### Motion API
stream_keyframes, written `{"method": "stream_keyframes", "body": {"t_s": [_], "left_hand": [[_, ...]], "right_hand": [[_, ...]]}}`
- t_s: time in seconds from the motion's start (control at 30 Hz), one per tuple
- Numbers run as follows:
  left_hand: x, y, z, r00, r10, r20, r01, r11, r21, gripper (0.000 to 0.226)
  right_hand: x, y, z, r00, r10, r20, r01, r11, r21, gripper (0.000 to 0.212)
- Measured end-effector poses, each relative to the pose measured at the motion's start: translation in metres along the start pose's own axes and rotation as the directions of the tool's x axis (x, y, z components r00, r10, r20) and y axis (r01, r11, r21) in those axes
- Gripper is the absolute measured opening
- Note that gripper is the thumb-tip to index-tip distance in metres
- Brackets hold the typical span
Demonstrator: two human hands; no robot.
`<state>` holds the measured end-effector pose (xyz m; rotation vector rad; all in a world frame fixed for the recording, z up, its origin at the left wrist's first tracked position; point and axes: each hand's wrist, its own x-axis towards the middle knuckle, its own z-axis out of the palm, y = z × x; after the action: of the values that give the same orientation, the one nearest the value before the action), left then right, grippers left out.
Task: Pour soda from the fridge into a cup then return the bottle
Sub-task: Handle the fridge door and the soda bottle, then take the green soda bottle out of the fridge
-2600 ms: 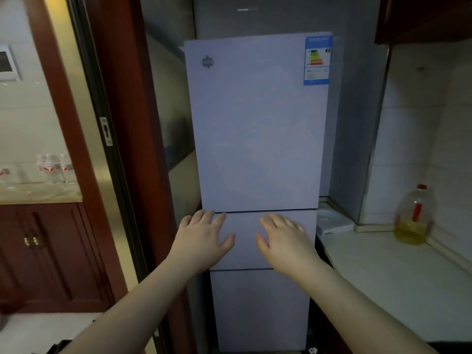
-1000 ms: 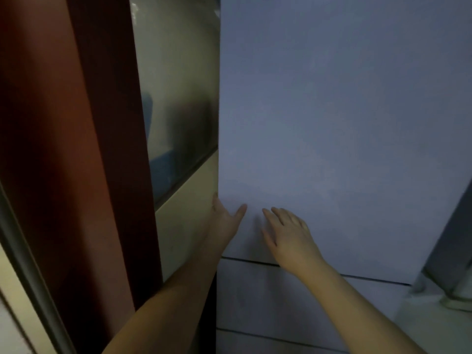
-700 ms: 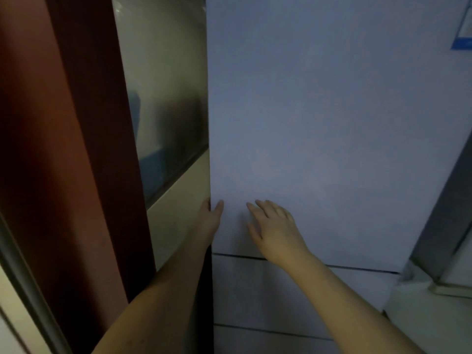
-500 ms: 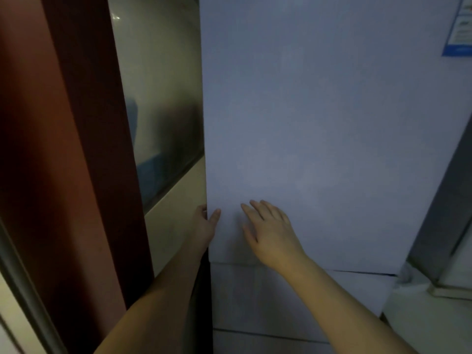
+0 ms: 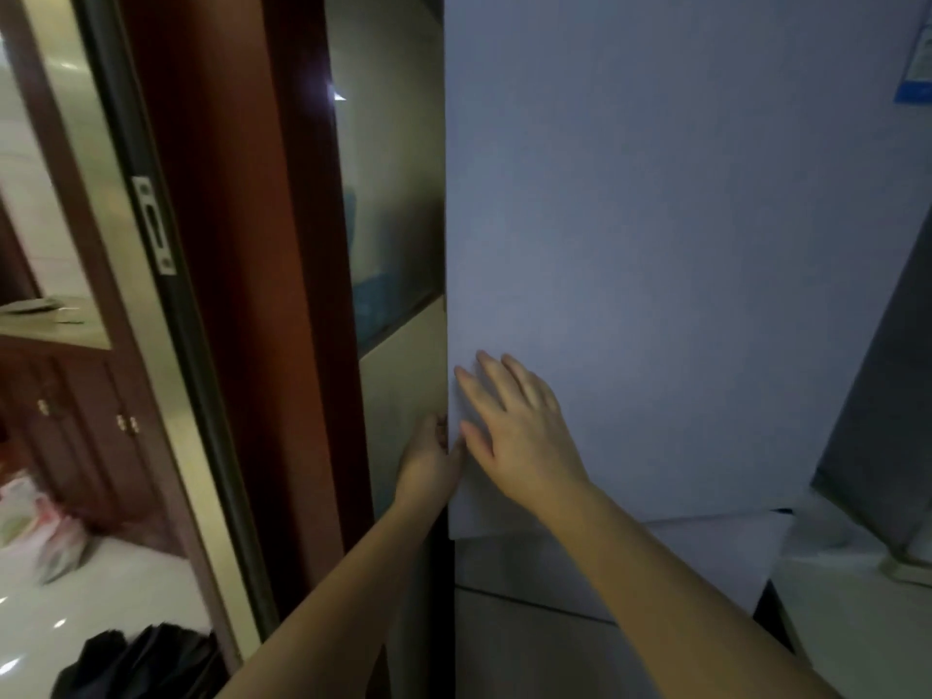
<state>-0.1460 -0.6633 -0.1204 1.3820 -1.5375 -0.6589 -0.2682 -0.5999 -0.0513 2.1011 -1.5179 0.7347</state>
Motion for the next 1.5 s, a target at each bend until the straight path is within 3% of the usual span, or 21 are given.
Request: {"method": "stream_keyframes", "body": {"t_s": [0.13, 0.27, 0.33, 0.53, 0.73, 0.9, 1.27, 1.5], "left_hand": [[-0.043, 0.005, -0.011, 0.994, 0.104, 0.020, -0.105, 0.984, 0.141, 0.024], [-0.083, 0.019, -0.025, 0.978, 0.166, 0.125, -0.196, 0.939, 0.283, 0.068], [-0.103, 0.027, -0.031, 0.968, 0.174, 0.180, -0.221, 0.932, 0.287, 0.074], [-0.142, 0.045, -0.046, 0.856, 0.343, 0.387, -0.480, 0.805, 0.348, 0.045], [-0.156, 0.053, -0.063, 0.723, 0.490, 0.488, -0.679, 0.635, 0.368, 0.043], [-0.166, 0.053, -0.068, 0.660, 0.629, 0.412, -0.751, 0.569, 0.335, 0.041], [-0.190, 0.091, -0.036, 0.497, 0.660, 0.563, -0.859, 0.467, 0.210, 0.054], [-0.201, 0.106, -0.016, 0.431, 0.666, 0.609, -0.891, 0.421, 0.170, 0.056]], "right_hand": [[-0.021, -0.021, -0.024, 0.998, -0.055, -0.033, 0.056, 0.998, 0.014, 0.058], [-0.038, -0.037, -0.045, 0.994, -0.056, -0.089, 0.054, 0.998, -0.030, 0.056], [-0.048, -0.044, -0.055, 0.992, -0.025, -0.120, 0.017, 0.998, -0.069, 0.053], [-0.085, -0.054, -0.078, 0.982, 0.099, -0.161, -0.137, 0.960, -0.243, 0.053], [-0.117, -0.068, -0.098, 0.955, 0.202, -0.218, -0.255, 0.934, -0.249, 0.050], [-0.147, -0.076, -0.113, 0.919, 0.297, -0.260, -0.366, 0.887, -0.280, 0.048], [-0.221, -0.053, -0.170, 0.803, 0.489, -0.340, -0.589, 0.739, -0.327, 0.061], [-0.243, -0.050, -0.193, 0.691, 0.595, -0.412, -0.720, 0.616, -0.319, 0.037]]}}
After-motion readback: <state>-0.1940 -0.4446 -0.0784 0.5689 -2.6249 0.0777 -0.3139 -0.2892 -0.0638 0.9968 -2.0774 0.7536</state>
